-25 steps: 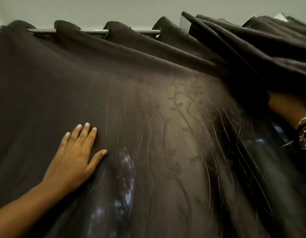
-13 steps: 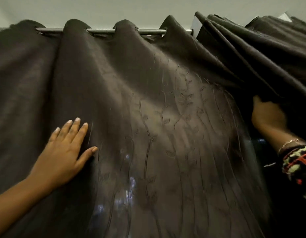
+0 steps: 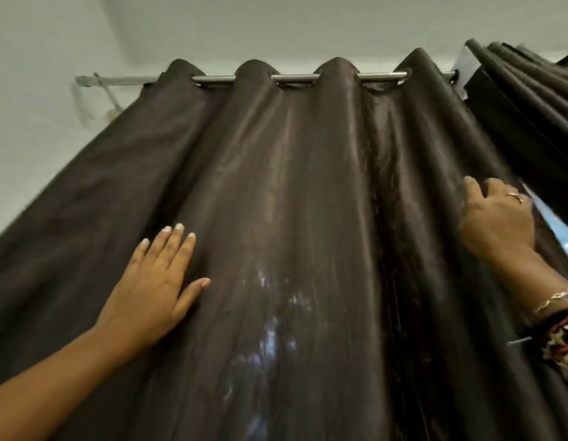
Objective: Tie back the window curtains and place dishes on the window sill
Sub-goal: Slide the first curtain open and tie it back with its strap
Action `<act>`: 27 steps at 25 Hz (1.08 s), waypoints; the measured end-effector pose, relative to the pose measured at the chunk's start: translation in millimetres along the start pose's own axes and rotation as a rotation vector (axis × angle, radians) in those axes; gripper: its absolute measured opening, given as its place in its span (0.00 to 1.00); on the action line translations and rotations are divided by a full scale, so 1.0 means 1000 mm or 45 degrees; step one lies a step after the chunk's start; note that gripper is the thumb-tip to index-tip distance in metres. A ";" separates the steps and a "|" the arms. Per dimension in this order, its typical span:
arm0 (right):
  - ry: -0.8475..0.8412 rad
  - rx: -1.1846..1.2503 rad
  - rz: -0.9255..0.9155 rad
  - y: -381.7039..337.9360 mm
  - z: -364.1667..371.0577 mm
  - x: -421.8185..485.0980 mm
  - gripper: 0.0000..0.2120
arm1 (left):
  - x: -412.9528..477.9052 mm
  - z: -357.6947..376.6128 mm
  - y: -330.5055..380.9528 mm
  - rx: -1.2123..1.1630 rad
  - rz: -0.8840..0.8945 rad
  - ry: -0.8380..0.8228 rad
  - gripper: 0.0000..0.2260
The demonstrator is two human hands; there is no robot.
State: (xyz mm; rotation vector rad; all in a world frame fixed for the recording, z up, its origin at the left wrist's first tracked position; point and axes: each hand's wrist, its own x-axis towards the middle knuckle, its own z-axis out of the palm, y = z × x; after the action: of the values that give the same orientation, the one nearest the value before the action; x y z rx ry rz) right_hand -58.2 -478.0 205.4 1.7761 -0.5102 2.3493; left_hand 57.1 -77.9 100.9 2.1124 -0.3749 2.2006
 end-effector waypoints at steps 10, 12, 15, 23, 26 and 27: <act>-0.092 0.403 -0.216 -0.188 -0.029 -0.024 0.25 | -0.044 -0.046 -0.121 0.108 -0.054 -0.100 0.49; -0.093 0.474 -0.266 -0.224 -0.033 -0.028 0.25 | -0.056 -0.050 -0.145 0.155 -0.104 -0.147 0.49; -0.073 0.607 -0.300 -0.277 -0.035 -0.037 0.25 | -0.071 -0.049 -0.178 0.203 -0.162 -0.228 0.49; -0.043 0.767 -0.366 -0.397 -0.023 -0.056 0.26 | -0.086 -0.010 -0.220 -0.085 -0.224 -0.272 0.37; -0.011 0.793 -0.387 -0.436 -0.022 -0.054 0.25 | -0.081 0.020 -0.212 -0.208 -0.090 -0.303 0.35; -0.007 0.820 -0.398 -0.452 -0.023 -0.054 0.24 | -0.080 0.032 -0.209 -0.253 -0.051 -0.310 0.35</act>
State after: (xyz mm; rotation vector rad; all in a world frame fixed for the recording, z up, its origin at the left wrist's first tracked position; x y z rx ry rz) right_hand 81.9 -44.8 227.9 1.9024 0.5572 2.4268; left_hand 137.7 127.0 49.4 2.2572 -0.5370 1.8038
